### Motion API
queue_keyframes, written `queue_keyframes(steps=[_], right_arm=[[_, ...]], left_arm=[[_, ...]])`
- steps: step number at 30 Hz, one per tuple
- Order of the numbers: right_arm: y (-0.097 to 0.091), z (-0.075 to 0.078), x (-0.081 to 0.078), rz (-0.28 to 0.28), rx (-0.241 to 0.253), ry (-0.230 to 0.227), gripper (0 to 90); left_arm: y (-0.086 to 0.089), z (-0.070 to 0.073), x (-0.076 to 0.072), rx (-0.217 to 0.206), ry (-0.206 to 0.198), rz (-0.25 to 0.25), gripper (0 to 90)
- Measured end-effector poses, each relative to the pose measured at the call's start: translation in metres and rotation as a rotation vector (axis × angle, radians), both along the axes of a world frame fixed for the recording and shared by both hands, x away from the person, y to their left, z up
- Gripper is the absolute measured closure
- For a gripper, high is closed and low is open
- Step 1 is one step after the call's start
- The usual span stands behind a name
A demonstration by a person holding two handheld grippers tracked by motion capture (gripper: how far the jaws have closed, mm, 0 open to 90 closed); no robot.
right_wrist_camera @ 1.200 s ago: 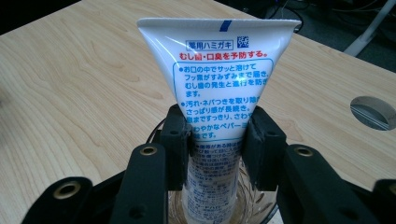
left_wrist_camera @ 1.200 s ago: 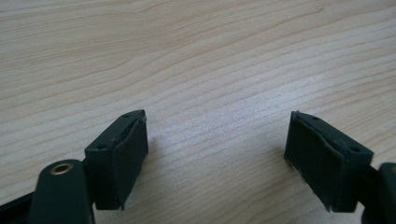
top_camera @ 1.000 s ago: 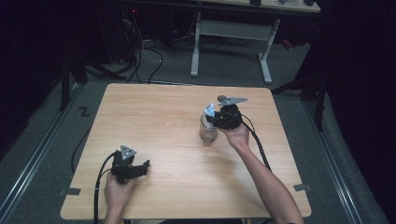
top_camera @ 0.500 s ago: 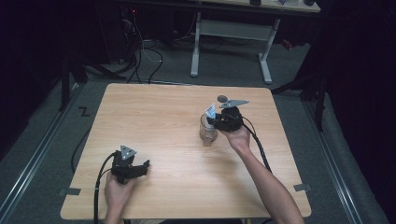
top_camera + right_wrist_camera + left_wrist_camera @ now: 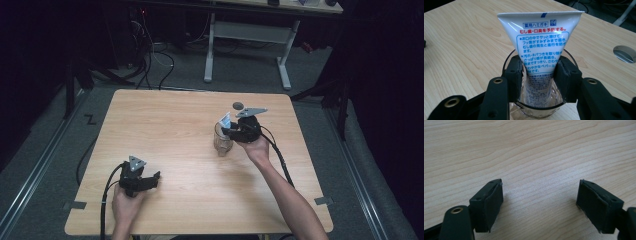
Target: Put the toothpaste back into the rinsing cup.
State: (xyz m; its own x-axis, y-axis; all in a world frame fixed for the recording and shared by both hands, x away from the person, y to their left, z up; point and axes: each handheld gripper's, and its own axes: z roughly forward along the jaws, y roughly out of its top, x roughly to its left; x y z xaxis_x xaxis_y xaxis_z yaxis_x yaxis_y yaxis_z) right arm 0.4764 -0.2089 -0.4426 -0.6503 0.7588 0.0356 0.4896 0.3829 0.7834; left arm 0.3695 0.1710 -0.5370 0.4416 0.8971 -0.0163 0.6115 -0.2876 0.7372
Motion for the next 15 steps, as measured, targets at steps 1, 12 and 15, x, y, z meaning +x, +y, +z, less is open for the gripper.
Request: queue_keyframes(steps=[1,12,15], right_arm=[[0.0,0.0,0.0,0.0,0.0,0.0,58.7],[-0.0036,0.0005,-0.0035,0.007,0.001,-0.005,57.0],[-0.0037,-0.0002,-0.0043,0.006,0.003,-0.003,56.4]], left_arm=[[0.0,0.0,0.0,0.0,0.0,0.0,21.4],[0.0,0.0,0.0,0.0,0.0,0.0,21.4],[0.0,0.0,0.0,0.0,0.0,0.0,21.4]])
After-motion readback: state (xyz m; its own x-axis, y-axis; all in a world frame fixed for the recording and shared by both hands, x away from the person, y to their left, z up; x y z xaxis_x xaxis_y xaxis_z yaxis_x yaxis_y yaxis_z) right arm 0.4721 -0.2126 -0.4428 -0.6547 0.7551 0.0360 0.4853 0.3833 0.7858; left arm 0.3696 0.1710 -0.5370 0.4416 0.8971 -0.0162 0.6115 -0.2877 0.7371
